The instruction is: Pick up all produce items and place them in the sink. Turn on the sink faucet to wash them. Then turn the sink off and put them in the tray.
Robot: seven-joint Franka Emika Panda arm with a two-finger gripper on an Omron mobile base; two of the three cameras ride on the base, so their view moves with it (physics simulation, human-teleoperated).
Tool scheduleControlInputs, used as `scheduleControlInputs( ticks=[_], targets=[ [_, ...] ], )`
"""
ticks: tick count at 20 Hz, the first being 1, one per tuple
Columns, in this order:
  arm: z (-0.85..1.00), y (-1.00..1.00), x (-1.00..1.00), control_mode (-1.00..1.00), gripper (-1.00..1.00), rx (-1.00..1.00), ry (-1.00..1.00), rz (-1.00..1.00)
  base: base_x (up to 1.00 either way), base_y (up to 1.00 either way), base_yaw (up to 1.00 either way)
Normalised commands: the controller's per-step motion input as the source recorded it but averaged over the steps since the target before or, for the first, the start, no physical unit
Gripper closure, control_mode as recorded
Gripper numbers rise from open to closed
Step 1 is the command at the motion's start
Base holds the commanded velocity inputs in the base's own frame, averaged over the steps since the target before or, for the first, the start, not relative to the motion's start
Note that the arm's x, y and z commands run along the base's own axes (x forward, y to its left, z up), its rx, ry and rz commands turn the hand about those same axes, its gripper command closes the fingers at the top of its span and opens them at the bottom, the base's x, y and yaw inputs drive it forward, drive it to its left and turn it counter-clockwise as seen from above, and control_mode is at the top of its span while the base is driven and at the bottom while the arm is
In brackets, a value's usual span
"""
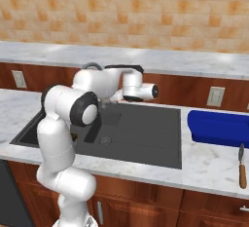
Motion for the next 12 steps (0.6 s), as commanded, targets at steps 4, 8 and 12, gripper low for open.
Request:
scheduleControlInputs(
  ticks=[4,8,12],
  targets=[
    [0.42,0.0,-1.0,-1.0,-1.0,-0.1,-0.25,0.12,0.0,0.0,0.0],
    [0.4,0.0,-1.0,-1.0,-1.0,-0.17,-0.26,0.24,0.0,0.0,0.0],
    [0.15,0.34,-1.0,-1.0,-1.0,-0.29,-0.18,0.35,0.0,0.0,0.0]
  ],
)
